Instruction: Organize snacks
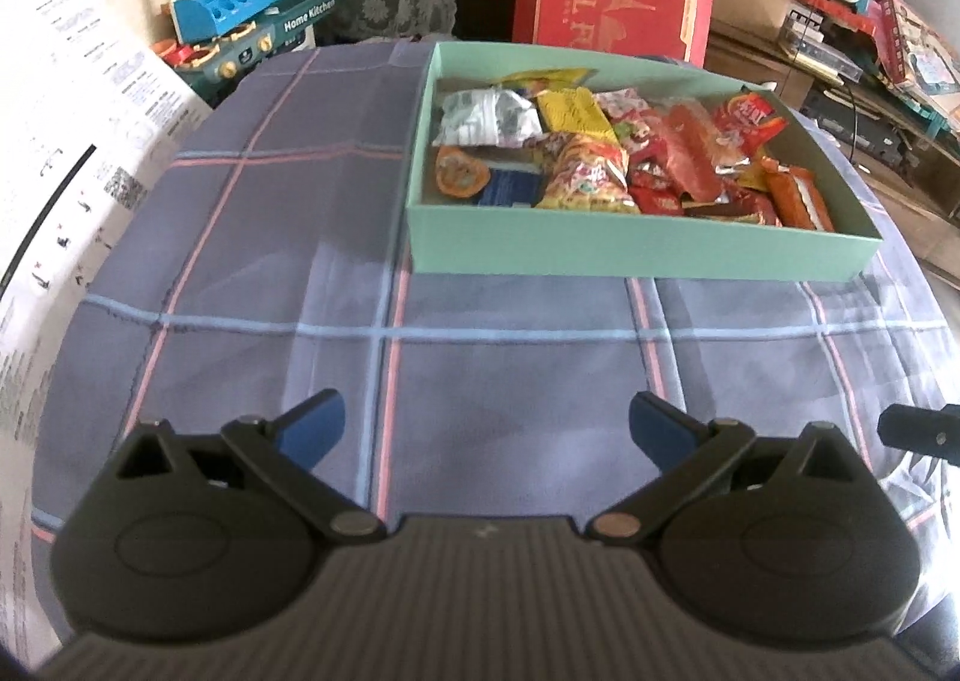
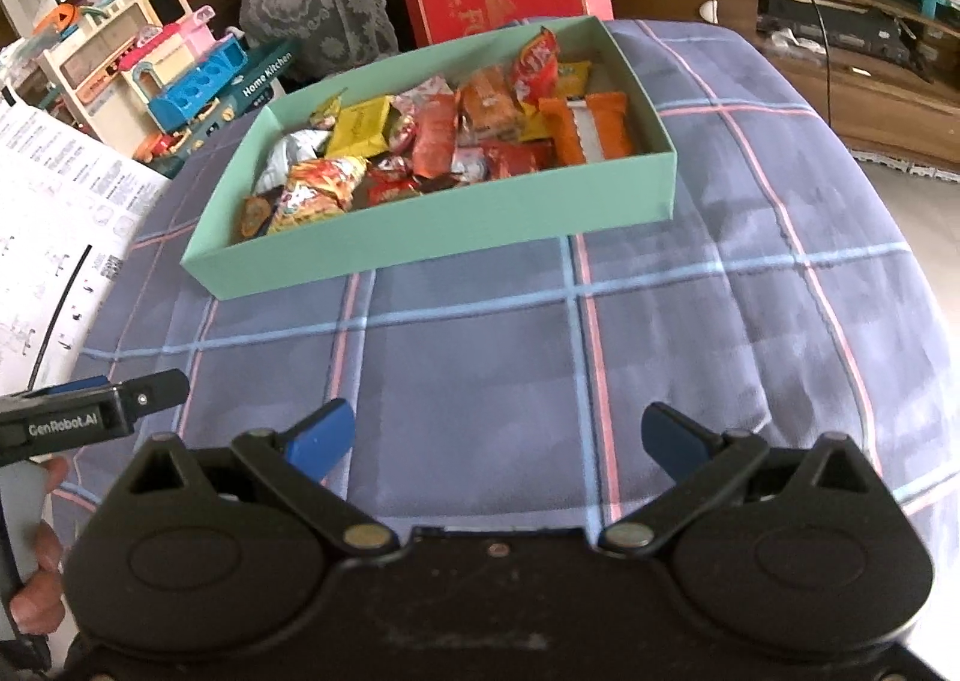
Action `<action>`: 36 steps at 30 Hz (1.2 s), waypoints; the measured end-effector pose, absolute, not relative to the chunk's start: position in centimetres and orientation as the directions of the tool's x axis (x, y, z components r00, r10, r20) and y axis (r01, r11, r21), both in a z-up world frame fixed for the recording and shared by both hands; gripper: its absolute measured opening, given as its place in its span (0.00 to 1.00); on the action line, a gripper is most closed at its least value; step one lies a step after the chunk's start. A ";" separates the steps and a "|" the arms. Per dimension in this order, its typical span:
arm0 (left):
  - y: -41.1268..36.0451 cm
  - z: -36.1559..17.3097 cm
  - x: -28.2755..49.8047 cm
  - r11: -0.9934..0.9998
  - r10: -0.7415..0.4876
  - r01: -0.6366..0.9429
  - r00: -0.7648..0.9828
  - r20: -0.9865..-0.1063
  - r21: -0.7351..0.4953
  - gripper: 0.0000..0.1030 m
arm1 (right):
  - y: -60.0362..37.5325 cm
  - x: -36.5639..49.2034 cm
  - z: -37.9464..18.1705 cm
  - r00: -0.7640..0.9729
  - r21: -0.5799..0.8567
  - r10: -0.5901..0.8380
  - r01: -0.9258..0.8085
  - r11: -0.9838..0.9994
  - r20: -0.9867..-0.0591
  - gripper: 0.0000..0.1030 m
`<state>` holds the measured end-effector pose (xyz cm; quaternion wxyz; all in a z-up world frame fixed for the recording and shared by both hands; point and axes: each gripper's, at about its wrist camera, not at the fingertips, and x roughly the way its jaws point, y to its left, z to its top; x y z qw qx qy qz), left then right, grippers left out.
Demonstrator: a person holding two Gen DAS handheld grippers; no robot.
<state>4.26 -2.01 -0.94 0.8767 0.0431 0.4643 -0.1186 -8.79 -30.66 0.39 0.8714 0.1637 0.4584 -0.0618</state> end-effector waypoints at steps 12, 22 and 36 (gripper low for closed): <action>-1.4 -1.9 4.1 0.971 -0.168 0.233 0.523 -0.836 -0.049 1.00 | -30.0 -8.7 0.2 0.557 0.194 0.019 0.257 0.947 -0.831 1.00; -1.0 -1.7 4.3 0.974 -0.167 0.221 0.534 -0.829 -0.054 1.00 | -29.7 -7.9 0.3 0.549 0.176 0.014 0.244 0.953 -0.836 1.00; -1.3 -1.4 4.8 0.973 -0.165 0.228 0.539 -0.826 -0.045 1.00 | -29.9 -7.3 0.5 0.543 0.158 -0.001 0.246 0.956 -0.840 1.00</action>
